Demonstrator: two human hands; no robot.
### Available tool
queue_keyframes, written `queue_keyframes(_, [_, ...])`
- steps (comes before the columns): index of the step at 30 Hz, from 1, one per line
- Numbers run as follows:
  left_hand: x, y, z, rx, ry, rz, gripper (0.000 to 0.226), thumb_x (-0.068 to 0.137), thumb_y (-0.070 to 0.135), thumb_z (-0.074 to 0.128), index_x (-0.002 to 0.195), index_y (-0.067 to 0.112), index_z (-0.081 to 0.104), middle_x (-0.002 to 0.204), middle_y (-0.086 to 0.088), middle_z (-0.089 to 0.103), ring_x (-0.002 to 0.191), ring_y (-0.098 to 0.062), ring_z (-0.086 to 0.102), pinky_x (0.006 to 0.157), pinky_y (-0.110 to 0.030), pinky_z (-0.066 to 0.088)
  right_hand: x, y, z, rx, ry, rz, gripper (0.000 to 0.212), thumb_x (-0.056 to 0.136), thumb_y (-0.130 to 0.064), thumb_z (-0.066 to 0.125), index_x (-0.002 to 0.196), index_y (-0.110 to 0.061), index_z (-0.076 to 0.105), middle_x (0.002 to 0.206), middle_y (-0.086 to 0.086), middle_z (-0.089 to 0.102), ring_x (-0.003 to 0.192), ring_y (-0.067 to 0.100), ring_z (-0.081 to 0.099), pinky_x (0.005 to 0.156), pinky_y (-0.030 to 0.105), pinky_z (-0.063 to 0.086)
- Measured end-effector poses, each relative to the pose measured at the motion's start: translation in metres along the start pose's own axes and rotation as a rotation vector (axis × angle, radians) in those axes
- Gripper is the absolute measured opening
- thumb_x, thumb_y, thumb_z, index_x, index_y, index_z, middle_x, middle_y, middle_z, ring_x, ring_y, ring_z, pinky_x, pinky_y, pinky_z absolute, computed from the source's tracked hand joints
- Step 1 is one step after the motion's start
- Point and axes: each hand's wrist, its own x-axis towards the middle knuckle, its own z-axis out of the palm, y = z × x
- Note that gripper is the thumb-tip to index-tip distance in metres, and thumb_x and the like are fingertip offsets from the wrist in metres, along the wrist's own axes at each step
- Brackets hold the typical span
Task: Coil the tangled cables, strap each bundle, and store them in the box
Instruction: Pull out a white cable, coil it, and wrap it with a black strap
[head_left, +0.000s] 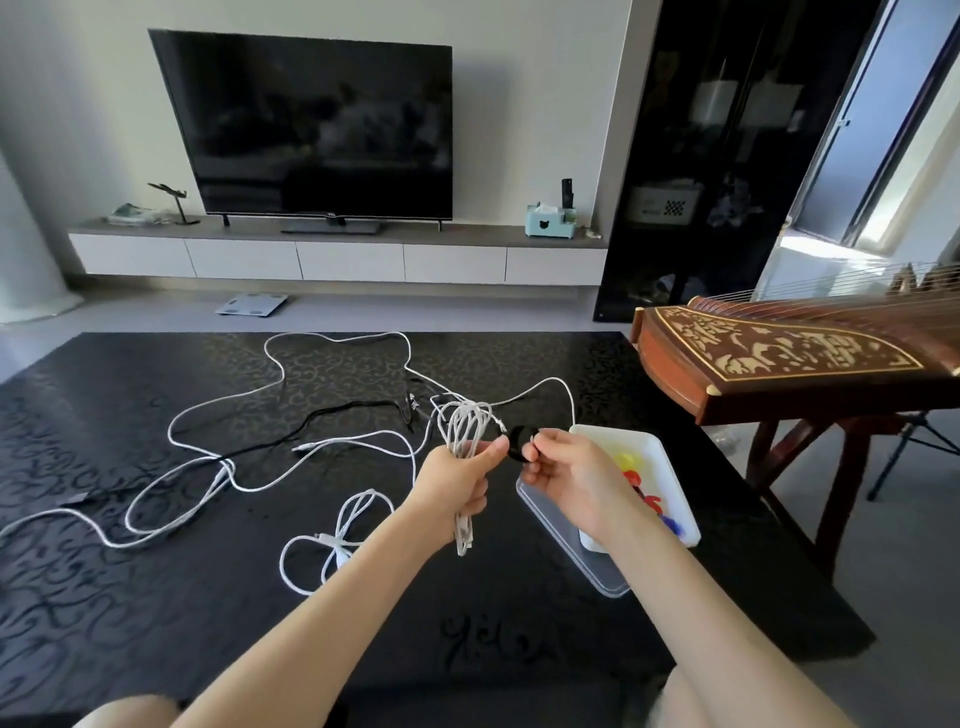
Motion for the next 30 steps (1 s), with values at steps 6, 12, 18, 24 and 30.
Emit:
queue_keyframes(6, [-0.009,0.002,-0.02,-0.222,0.046,-0.009,0.032,0.09,0.007,0.061,0.066,0.017,0.042,0.043,0.009,0.03,0.031,-0.003,0.021,0.029,-0.015,0.017,-0.01,0.004,0.013,0.05,-0.163,0.07,0.018,0.083,-0.01,0.05,0.066,-0.012,0.054,0.073,0.006,0.056,0.06,0.014,0.048,0.053,0.025,0.042])
queue_keyframes(12, [-0.016,0.011,-0.04,-0.115,0.096,0.031,0.03,0.088,0.006,0.063,0.069,0.017,0.043,0.043,0.009,0.028,0.032,-0.004,0.022,0.03,-0.015,0.017,-0.022,0.014,0.027,-0.41,0.0,0.133,0.061,0.089,-0.039,0.06,0.037,-0.017,0.036,0.048,0.004,0.04,0.043,0.015,0.04,0.042,0.024,0.033])
queue_keyframes(18, [-0.03,0.013,-0.044,-0.016,0.025,0.02,0.031,0.09,0.007,0.061,0.068,0.016,0.042,0.043,0.009,0.028,0.031,-0.004,0.022,0.03,-0.016,0.018,-0.026,0.021,0.035,-0.734,0.076,0.063,0.005,0.085,-0.015,0.067,0.085,-0.012,0.063,0.041,-0.008,0.038,0.033,0.007,0.031,0.036,0.02,0.024])
queue_keyframes(24, [-0.051,0.02,-0.053,0.266,-0.126,0.013,0.05,0.086,0.05,0.056,0.095,0.001,0.058,0.048,0.009,0.022,0.039,-0.006,0.019,0.035,-0.018,0.018,-0.027,0.015,0.023,-0.821,0.263,-0.064,0.017,0.083,-0.021,0.068,0.072,-0.009,0.072,0.042,-0.01,0.042,0.038,0.005,0.036,0.039,0.015,0.025])
queue_keyframes(30, [-0.062,0.02,-0.042,0.153,-0.276,-0.062,0.073,0.092,0.067,0.017,0.088,0.007,0.058,0.047,0.005,0.023,0.038,-0.007,0.018,0.034,-0.017,0.02,-0.024,0.008,0.026,-0.625,0.197,0.076,0.015,0.078,-0.004,0.063,0.066,-0.003,0.055,0.041,-0.004,0.023,0.034,0.01,0.017,0.039,0.018,0.014])
